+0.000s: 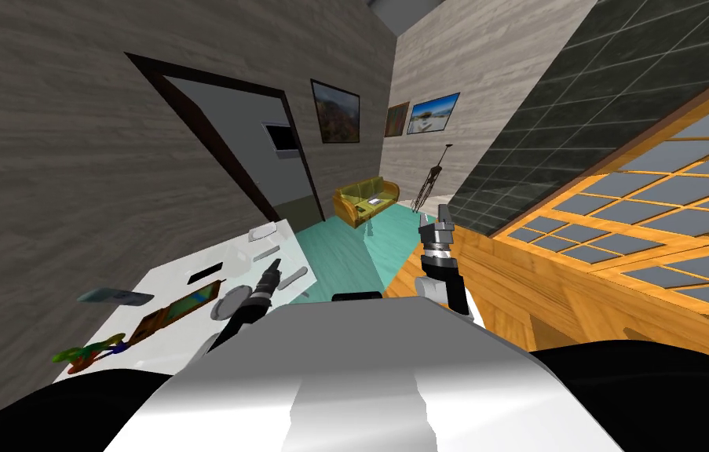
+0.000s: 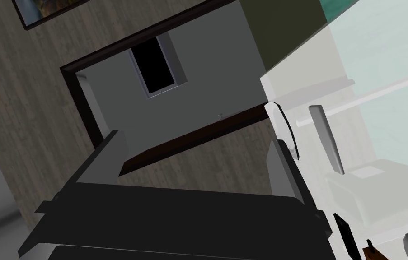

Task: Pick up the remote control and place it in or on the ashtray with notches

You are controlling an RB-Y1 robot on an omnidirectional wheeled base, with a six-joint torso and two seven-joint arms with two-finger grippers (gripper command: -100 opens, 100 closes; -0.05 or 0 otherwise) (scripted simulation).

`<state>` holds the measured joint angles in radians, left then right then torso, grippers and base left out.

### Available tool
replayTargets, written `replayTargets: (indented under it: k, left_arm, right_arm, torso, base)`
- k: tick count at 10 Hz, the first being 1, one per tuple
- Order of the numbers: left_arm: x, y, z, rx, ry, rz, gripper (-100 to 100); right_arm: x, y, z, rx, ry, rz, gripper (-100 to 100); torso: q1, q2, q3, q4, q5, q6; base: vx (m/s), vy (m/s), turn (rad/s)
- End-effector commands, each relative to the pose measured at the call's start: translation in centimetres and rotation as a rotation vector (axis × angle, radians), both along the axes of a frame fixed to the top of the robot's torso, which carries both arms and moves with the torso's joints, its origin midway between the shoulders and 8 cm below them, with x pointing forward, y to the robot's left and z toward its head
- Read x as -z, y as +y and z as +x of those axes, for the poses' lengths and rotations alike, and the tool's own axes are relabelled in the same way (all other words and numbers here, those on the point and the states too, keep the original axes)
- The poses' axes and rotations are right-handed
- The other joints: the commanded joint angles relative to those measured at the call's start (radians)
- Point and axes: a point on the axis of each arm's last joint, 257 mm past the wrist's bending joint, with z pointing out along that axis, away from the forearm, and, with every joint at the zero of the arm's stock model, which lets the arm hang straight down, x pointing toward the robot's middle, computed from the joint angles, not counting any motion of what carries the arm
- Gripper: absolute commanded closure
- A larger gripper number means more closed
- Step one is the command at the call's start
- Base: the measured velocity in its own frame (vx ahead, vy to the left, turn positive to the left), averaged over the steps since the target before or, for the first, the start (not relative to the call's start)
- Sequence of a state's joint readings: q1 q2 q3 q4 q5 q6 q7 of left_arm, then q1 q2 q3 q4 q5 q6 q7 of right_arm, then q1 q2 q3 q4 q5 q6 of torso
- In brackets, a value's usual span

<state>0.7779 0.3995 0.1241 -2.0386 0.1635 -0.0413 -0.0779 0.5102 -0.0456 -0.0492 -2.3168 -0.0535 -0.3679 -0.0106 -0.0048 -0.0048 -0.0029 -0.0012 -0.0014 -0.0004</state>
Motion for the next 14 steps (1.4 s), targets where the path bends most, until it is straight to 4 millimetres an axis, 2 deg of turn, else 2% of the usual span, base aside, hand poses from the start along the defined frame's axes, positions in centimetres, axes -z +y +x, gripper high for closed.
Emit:
replayTargets:
  k: [1,2,3,4,6,7,8,9,11,12,13,14]
  left_arm:
    - [2.8,1.6,-1.7,-0.038,0.09,-0.011,-100]
    - [3.0,1.6,-1.8,-0.04,0.097,-0.012,-100]
    - [5.1,3.1,-3.6,-0.075,0.167,-0.025,-100]
    - [5.3,3.2,-3.7,-0.078,0.177,-0.027,-100]
    - [9.4,6.0,-8.0,-0.155,0.319,-0.067,-100]
    - [9.7,6.1,-8.3,-0.159,0.329,-0.068,-100]
    - [11.4,7.2,-10.5,-0.198,0.393,-0.095,-100]
    - [11.7,7.4,-10.8,-0.203,0.401,-0.095,-100]
    - [15.1,9.4,-16.0,-0.289,0.529,-0.147,-100]
    - [15.3,9.4,-16.3,-0.298,0.535,-0.163,-100]
    - [17.0,10.3,-19.2,-0.347,0.599,-0.196,-100]
    - [17.0,10.2,-19.1,-0.349,0.597,-0.203,-100]
  right_arm:
    - [0.0,0.0,0.0,0.0,0.0,0.0,0]
    - [0.0,0.0,0.0,0.0,0.0,0.0,0]
    - [0.0,0.0,0.0,0.0,0.0,0.0,0]
    - [0.0,0.0,0.0,0.0,0.0,0.0,0]
    - [0.0,0.0,0.0,0.0,0.0,0.0,0]
    - [0.0,0.0,0.0,0.0,0.0,0.0,0]
    - [0.0,0.0,0.0,0.0,0.0,0.0,0]
    - [0.0,0.0,0.0,0.0,0.0,0.0,0]
    - [0.0,0.0,0.0,0.0,0.0,0.0,0]
    - [0.0,0.0,0.0,0.0,0.0,0.0,0]
    - [0.0,0.0,0.0,0.0,0.0,0.0,0]
    - [0.0,0.0,0.0,0.0,0.0,0.0,0]
  torso:
    - [0.0,0.0,0.0,0.0,0.0,0.0]
    - [0.0,-0.001,0.0,0.0,0.0,0.0]
    - [0.001,0.0,0.0,0.0,0.0,0.0]
    - [0.001,-0.001,-0.001,0.0,0.0,0.0]
    - [0.001,-0.001,-0.001,0.0,0.0,0.0]
    - [0.0,-0.003,-0.002,-0.001,0.0,0.0]
    - [0.001,-0.002,-0.001,0.0,0.0,0.0]
    - [0.002,-0.002,-0.001,0.0,0.001,0.0]
    - [0.003,-0.002,-0.001,0.0,0.001,0.0]
    - [0.003,-0.004,-0.002,-0.001,0.001,0.0]
    - [0.003,-0.002,-0.001,-0.001,0.001,0.0]
    - [0.003,-0.002,-0.001,0.0,0.001,0.0]
  base:
    - [0.106,-0.06,-0.128]
    - [0.092,-0.037,-0.072]
    - [0.122,-0.041,-0.126]
    - [0.1,-0.038,-0.057]
    - [0.136,-0.061,-0.177]
    - [0.121,-0.032,-0.026]
    - [0.123,-0.022,-0.098]
    - [0.115,-0.016,-0.055]
    - [0.148,-0.02,-0.132]
    - [0.126,0.002,-0.044]
    - [0.122,-0.003,-0.089]
    - [0.112,-0.002,-0.045]
